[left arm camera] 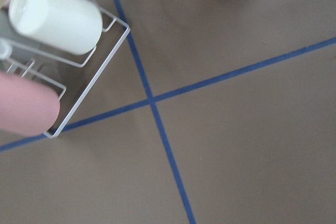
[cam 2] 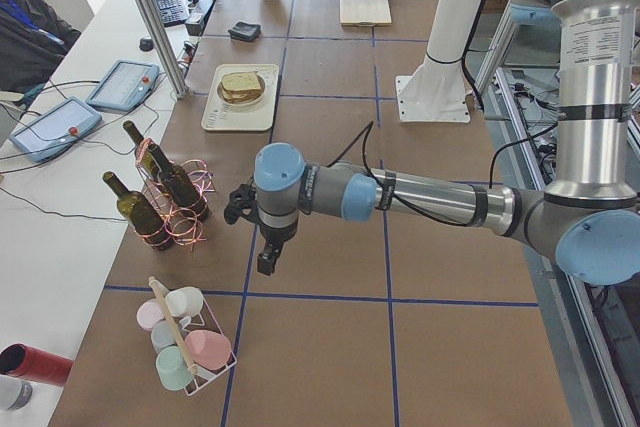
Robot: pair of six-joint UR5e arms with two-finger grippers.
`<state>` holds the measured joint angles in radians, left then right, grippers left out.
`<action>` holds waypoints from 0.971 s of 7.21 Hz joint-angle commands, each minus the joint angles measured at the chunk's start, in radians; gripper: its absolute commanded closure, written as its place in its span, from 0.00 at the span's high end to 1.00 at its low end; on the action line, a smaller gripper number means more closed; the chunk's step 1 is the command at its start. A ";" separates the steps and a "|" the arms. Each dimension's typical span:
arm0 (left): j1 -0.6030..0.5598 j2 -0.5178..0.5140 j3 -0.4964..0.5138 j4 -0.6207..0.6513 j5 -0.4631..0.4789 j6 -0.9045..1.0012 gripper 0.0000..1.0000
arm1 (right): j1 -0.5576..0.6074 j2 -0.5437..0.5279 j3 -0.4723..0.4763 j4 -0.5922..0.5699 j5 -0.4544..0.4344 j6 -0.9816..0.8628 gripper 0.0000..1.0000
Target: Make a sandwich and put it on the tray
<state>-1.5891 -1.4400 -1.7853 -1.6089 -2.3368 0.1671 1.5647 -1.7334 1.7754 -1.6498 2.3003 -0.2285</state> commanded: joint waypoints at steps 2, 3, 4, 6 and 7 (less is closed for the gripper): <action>-0.026 0.021 -0.002 0.007 0.010 -0.005 1.00 | 0.000 0.006 -0.008 0.002 -0.007 -0.002 1.00; -0.025 0.016 0.003 0.006 0.013 -0.005 1.00 | 0.002 0.018 0.004 0.005 -0.012 -0.003 1.00; -0.025 0.015 -0.003 0.004 0.011 -0.005 1.00 | 0.027 0.028 0.009 0.080 -0.012 0.000 1.00; -0.023 0.016 0.004 0.004 0.005 -0.003 1.00 | 0.063 -0.018 -0.008 0.165 -0.007 0.004 1.00; -0.023 0.015 0.006 0.004 0.010 -0.005 1.00 | 0.061 -0.038 -0.013 0.162 0.004 0.006 1.00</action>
<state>-1.6129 -1.4240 -1.7828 -1.6041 -2.3302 0.1637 1.6211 -1.7446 1.7663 -1.4994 2.2945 -0.2246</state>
